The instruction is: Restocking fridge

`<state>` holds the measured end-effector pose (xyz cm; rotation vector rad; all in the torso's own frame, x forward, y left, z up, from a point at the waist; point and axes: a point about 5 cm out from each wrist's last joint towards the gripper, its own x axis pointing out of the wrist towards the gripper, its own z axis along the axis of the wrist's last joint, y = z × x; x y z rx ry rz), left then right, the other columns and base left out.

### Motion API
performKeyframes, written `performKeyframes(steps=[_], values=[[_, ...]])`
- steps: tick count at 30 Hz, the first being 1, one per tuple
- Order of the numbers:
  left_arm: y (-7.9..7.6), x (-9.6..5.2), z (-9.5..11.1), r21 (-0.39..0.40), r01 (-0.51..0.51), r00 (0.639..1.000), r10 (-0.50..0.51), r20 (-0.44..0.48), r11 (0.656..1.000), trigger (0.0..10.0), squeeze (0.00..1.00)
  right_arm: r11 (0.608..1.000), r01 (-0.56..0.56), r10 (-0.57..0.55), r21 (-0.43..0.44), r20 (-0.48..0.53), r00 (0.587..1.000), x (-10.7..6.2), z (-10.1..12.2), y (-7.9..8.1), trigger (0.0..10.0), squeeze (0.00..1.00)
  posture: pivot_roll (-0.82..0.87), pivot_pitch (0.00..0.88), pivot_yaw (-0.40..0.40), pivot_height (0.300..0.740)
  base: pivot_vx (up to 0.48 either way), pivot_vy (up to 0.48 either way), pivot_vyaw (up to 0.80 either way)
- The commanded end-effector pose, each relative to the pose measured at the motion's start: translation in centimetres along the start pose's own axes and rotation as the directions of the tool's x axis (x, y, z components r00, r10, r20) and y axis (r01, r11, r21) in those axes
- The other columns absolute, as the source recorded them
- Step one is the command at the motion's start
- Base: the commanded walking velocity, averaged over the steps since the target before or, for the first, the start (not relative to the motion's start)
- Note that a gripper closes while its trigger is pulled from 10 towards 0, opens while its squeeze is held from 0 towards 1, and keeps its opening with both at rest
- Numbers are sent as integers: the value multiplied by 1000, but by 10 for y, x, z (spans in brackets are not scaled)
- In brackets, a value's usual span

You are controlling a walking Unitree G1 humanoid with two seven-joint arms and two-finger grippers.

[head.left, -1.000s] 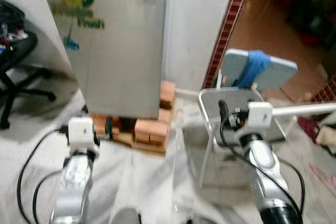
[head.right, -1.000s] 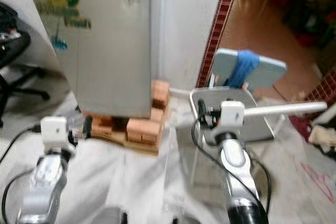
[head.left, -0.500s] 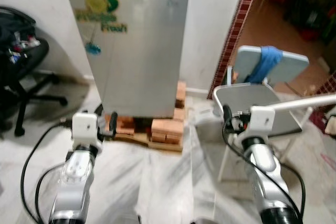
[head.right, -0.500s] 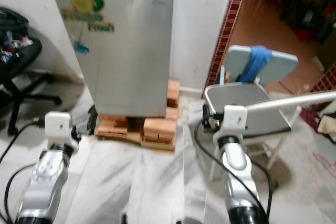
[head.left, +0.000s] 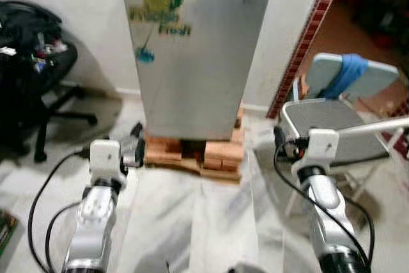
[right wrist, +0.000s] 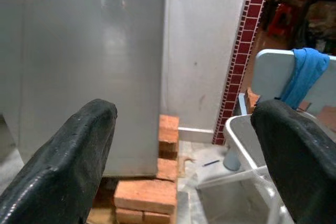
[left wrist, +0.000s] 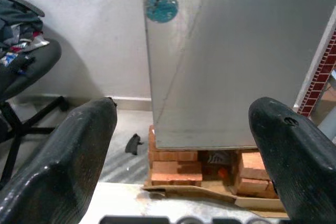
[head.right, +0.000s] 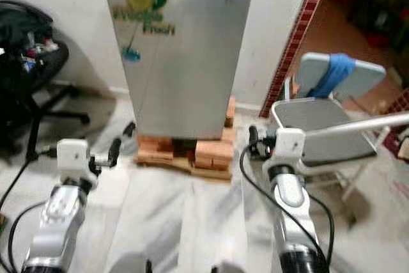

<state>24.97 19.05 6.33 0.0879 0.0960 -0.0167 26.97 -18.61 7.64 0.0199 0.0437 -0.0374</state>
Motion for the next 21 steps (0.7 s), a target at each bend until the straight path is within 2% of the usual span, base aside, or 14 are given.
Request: performKeyframes(steps=[1,5,21], values=[[6,-1,1,3,-12,1000,11,7,1000,10000,0,1000,-2,2,8,-1,1000,1,1,1,10000,0,90,0,-66,740,0,480,-800],[6,-2,1,-1,-8,1000,8,10,1000,10000,0,1000,8,-8,-24,2,1000,2,0,-2,10000,0,90,0,-67,740,0,480,-800],[3,0,2,-4,4,1000,-4,19,1000,10000,0,999,13,-12,-38,8,1000,5,0,-5,10000,0,88,0,-66,740,0,480,-800]])
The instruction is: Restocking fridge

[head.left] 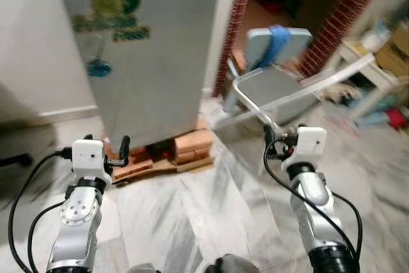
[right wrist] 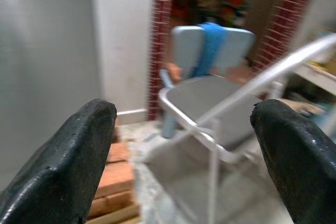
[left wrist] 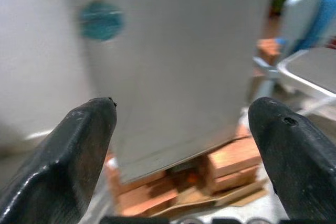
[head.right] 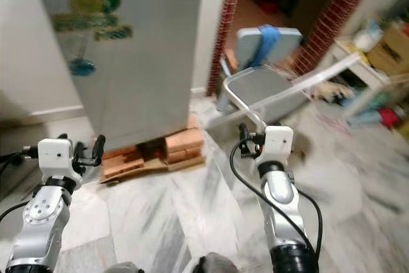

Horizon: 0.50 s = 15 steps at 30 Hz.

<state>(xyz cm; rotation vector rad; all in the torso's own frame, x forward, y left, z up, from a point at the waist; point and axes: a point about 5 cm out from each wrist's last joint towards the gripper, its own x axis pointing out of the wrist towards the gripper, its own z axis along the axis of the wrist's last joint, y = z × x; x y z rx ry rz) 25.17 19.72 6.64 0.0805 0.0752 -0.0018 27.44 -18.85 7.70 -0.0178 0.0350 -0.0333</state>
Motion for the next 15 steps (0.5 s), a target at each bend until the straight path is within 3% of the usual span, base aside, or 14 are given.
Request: performKeyframes(steps=[1,15], values=[[-4,-2,-1,3,20,1000,-20,-1,1000,10000,0,1000,15,-15,-1,-1,1000,0,0,-3,10000,0,88,0,-67,740,0,480,-800],[-2,-3,-3,2,15,1000,-15,-4,1000,10000,0,1000,16,-16,3,5,1000,2,-1,-1,10000,0,91,0,-64,740,0,480,-800]])
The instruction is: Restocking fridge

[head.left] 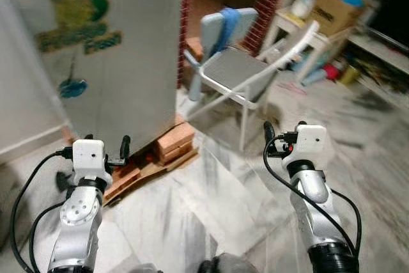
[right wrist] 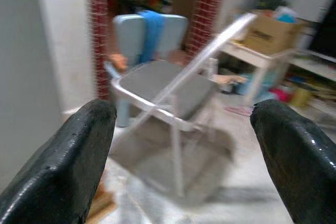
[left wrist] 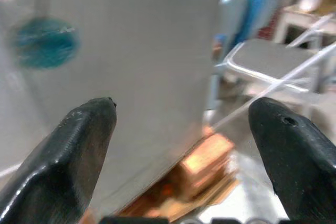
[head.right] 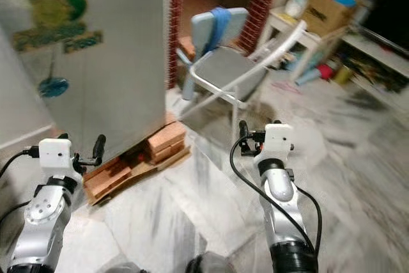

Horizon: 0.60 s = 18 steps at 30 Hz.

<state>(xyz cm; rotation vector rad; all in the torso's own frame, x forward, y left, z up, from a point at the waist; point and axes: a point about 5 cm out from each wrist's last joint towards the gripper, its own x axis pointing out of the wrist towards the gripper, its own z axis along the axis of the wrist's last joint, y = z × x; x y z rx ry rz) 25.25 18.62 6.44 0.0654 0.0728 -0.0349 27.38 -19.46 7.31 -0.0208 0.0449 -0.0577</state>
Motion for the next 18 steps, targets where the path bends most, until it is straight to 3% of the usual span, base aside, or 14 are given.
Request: performKeyframes(steps=[1,5,10,13,14,16,18], values=[[9,-4,-2,16,-19,1000,19,-8,1000,10000,0,1000,-9,9,6,15,1000,2,3,5,10000,0,91,0,-64,740,0,480,-800],[7,-4,-2,23,-3,1000,4,-13,1000,10000,0,999,7,-8,35,22,1000,1,3,6,10000,0,89,0,-31,740,0,174,-581],[9,0,-1,46,29,999,-27,-28,999,10000,0,997,66,-65,30,-51,997,-2,-10,4,10000,0,75,0,15,740,0,0,0],[10,2,-2,46,26,999,-25,-33,999,10000,0,999,41,-41,-3,-31,999,-4,-8,7,10000,0,70,0,13,740,0,0,0],[9,2,-3,43,24,999,-22,-37,999,10000,0,999,-25,25,39,-8,1000,-4,-7,13,10000,0,68,0,6,740,0,0,0],[7,2,-4,40,24,999,-22,-39,999,10000,0,997,-46,46,61,-11,999,-3,-7,15,10000,0,77,0,-14,740,0,0,0],[4,2,-4,37,25,999,-23,-35,999,10000,0,999,-35,35,13,-33,999,0,-9,14,10000,0,83,0,-30,740,0,0,0]])
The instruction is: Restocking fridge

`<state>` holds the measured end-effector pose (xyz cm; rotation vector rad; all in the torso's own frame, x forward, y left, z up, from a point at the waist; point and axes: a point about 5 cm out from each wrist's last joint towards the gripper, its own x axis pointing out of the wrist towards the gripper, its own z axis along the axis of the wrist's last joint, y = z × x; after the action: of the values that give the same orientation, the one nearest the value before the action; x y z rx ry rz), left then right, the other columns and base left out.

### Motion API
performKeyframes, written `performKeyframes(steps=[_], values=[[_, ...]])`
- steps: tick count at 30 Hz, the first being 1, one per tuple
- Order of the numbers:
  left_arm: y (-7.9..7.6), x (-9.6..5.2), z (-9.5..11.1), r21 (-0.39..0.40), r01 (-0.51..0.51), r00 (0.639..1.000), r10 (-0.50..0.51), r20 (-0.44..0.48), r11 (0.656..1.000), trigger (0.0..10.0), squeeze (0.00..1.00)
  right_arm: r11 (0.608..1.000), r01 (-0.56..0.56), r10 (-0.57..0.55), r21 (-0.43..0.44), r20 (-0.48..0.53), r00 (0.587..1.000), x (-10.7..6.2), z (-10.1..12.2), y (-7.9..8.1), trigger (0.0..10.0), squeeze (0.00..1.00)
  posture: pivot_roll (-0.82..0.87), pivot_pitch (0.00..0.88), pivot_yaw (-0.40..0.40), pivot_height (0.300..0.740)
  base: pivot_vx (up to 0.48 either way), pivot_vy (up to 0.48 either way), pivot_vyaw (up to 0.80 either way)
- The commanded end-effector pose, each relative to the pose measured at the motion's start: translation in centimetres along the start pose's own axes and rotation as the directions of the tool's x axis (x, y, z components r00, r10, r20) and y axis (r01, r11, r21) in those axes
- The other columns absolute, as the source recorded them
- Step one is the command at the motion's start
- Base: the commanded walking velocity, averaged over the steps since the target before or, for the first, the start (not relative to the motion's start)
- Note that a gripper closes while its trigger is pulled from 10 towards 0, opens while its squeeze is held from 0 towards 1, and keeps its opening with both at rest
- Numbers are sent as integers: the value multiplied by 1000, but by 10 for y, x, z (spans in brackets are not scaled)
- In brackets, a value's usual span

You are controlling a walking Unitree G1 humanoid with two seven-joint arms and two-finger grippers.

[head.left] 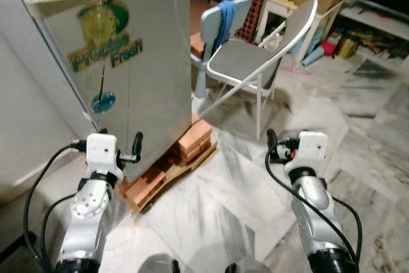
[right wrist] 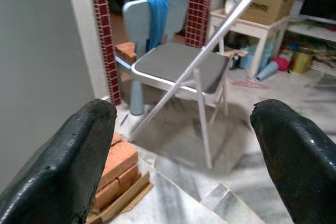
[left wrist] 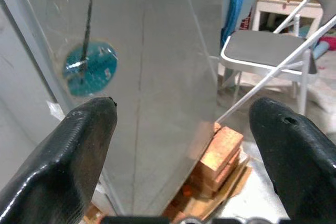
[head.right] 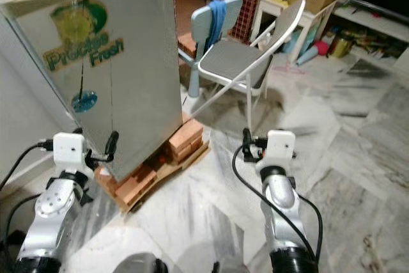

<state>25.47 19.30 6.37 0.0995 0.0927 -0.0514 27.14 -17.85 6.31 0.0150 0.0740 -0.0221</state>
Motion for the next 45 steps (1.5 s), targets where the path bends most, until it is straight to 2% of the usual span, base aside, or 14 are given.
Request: performKeyframes(steps=[1,4,7,12,14,18,27,34,45], values=[[-5,1,-2,-6,1,1000,-1,-9,1000,10000,0,999,-14,14,-35,-3,1000,7,3,0,10000,0,89,0,-35,740,0,0,0],[-4,0,-1,-16,-13,1000,13,-5,1000,10000,0,995,-38,37,-92,-13,999,11,3,5,10000,0,98,0,-43,740,0,0,0],[-2,-4,-4,-5,-8,1000,8,-19,1000,10000,0,997,-68,68,-30,0,998,10,4,9,10000,0,104,0,-42,740,0,0,0],[0,-7,-6,-2,-8,1000,7,-27,1000,10000,0,995,-60,59,-82,-12,998,8,1,8,10000,0,100,0,-36,740,0,293,0],[1,-8,-8,-5,-8,999,8,-35,1000,10000,0,997,-48,47,-56,-17,999,7,-1,7,10000,0,96,0,-37,740,0,480,0],[-1,-8,-9,-9,-4,999,4,-37,1000,10000,0,997,-52,52,-58,-9,999,7,1,6,10000,0,89,0,-41,740,0,480,0],[-3,-7,-10,-10,5,999,-6,-42,1000,10000,0,995,-46,45,-94,-16,999,8,1,-1,10000,0,85,0,-48,740,0,480,-586],[-3,-7,-10,-4,3,999,-3,-39,1000,10000,0,994,-52,50,-97,-14,999,8,0,1,10000,0,84,0,-51,740,0,480,-583],[-5,-9,-11,-6,4,999,-4,-43,1000,10000,0,993,-56,55,-102,-14,998,9,1,0,10000,0,87,5,-58,740,0,480,0]])
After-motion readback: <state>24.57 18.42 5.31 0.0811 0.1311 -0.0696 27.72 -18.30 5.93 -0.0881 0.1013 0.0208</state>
